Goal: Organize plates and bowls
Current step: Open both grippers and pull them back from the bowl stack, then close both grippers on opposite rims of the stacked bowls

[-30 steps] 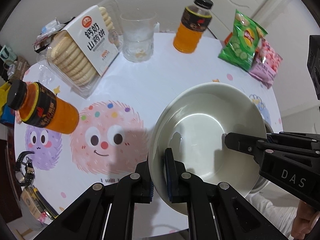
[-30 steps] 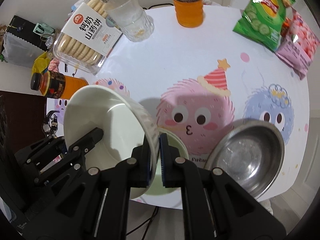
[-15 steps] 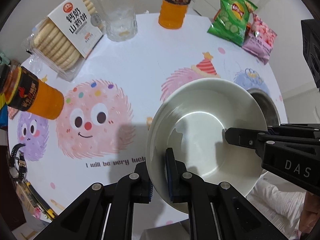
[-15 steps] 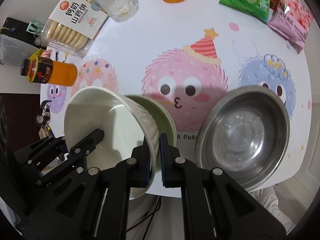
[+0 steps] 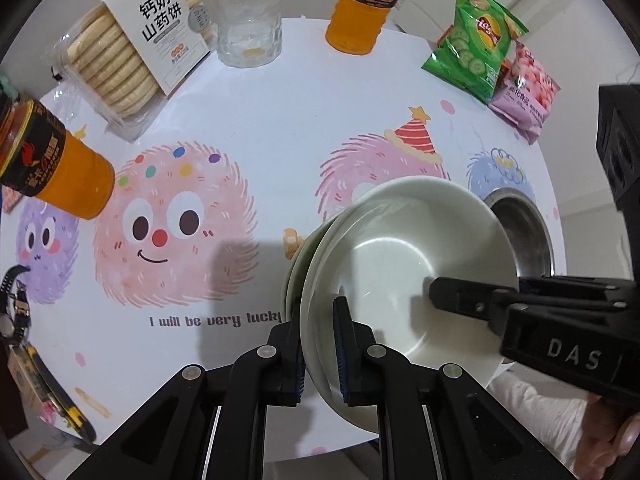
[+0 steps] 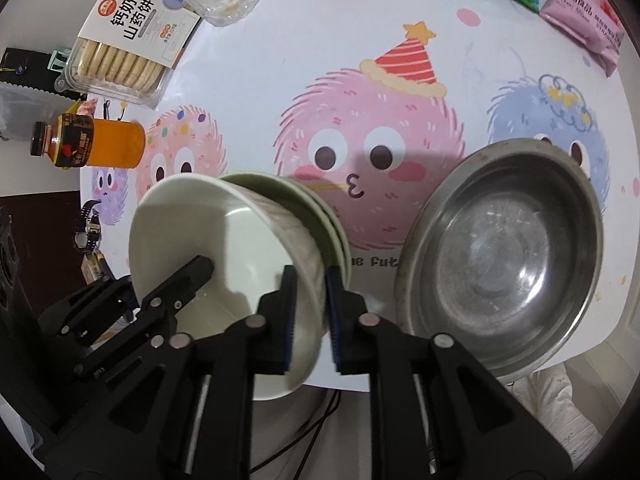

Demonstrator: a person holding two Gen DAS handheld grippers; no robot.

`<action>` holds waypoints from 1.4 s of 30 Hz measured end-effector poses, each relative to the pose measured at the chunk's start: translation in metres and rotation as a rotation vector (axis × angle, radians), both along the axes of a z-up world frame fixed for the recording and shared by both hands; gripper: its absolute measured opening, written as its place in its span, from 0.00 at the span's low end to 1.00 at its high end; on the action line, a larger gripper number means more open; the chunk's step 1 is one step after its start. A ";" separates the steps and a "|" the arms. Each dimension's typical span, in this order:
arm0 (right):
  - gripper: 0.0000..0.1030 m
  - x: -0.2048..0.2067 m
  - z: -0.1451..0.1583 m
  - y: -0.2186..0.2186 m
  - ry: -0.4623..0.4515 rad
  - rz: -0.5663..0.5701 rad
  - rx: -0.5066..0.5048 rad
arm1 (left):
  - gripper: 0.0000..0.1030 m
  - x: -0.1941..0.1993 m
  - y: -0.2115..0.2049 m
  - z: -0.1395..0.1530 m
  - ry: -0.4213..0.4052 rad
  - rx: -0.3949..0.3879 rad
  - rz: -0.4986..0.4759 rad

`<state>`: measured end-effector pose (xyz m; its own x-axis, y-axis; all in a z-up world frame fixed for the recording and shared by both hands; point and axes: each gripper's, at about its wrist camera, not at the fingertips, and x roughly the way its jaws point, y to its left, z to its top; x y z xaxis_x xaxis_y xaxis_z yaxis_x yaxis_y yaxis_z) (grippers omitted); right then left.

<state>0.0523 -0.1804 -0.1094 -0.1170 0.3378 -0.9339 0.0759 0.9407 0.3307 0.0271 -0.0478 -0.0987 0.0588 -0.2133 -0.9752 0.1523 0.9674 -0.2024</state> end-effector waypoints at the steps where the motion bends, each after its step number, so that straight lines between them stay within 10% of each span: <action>1: 0.20 0.000 -0.001 0.001 0.001 -0.002 -0.001 | 0.14 0.000 0.000 0.000 0.003 -0.004 0.001; 24: 0.58 -0.001 0.002 -0.005 0.046 -0.106 0.161 | 0.40 0.004 -0.006 0.013 0.011 -0.021 -0.018; 26: 0.61 -0.001 0.003 -0.007 0.047 -0.118 0.169 | 0.70 0.005 -0.002 0.022 -0.050 0.053 -0.008; 30: 0.99 0.002 0.014 -0.017 0.001 -0.138 0.132 | 0.78 0.012 0.018 0.035 -0.093 0.027 0.046; 42: 0.99 -0.011 0.018 -0.037 0.013 -0.265 0.230 | 0.99 0.004 0.040 0.017 -0.029 0.062 0.002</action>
